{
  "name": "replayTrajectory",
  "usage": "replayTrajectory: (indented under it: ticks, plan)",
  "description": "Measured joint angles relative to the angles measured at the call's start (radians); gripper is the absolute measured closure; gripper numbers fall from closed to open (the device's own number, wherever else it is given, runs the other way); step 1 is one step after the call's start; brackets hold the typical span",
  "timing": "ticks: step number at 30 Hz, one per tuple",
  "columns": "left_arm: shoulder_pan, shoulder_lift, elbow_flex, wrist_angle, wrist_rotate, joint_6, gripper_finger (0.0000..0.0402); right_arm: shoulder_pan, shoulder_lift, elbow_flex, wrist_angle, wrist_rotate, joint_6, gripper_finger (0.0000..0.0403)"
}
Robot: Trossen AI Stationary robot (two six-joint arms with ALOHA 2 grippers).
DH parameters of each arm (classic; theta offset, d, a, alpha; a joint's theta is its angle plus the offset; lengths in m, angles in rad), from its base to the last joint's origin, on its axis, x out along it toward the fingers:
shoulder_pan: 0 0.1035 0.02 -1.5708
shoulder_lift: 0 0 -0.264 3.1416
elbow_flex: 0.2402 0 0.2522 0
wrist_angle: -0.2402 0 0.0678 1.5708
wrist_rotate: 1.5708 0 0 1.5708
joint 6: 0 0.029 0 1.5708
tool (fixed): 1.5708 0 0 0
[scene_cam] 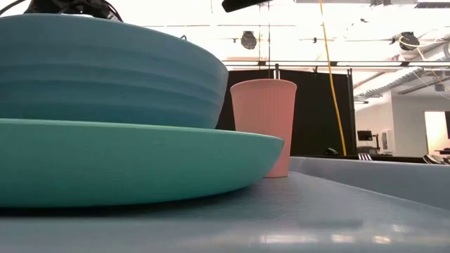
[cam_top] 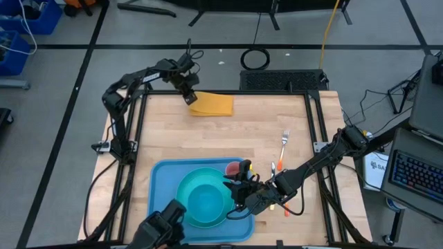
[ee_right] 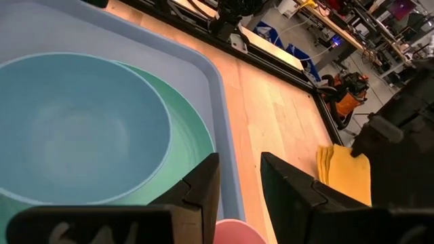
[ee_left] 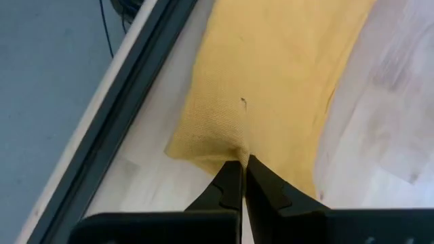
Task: Set up tray
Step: Put the yellow table napkin to the left of the green plate on the blue tray
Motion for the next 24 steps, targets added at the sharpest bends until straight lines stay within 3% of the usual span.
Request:
replayTrajectory:
  ticks: [14,18,24]
  plan:
    - [-0.018,-0.062,-0.016,-0.129,-0.067,-0.012,0.04,0.0,0.0,0.0,-0.001,0.0,-0.002,0.0303]
    - [-0.028,-0.104,-0.036,-0.131,-0.132,-0.015,0.04,0.0,0.0,0.0,0.0,0.0,-0.024,0.0303]
    - [-0.031,-0.2,-0.047,-0.138,-0.143,-0.02,0.04,-0.001,0.0,0.0,0.003,0.0,-0.056,0.0303]
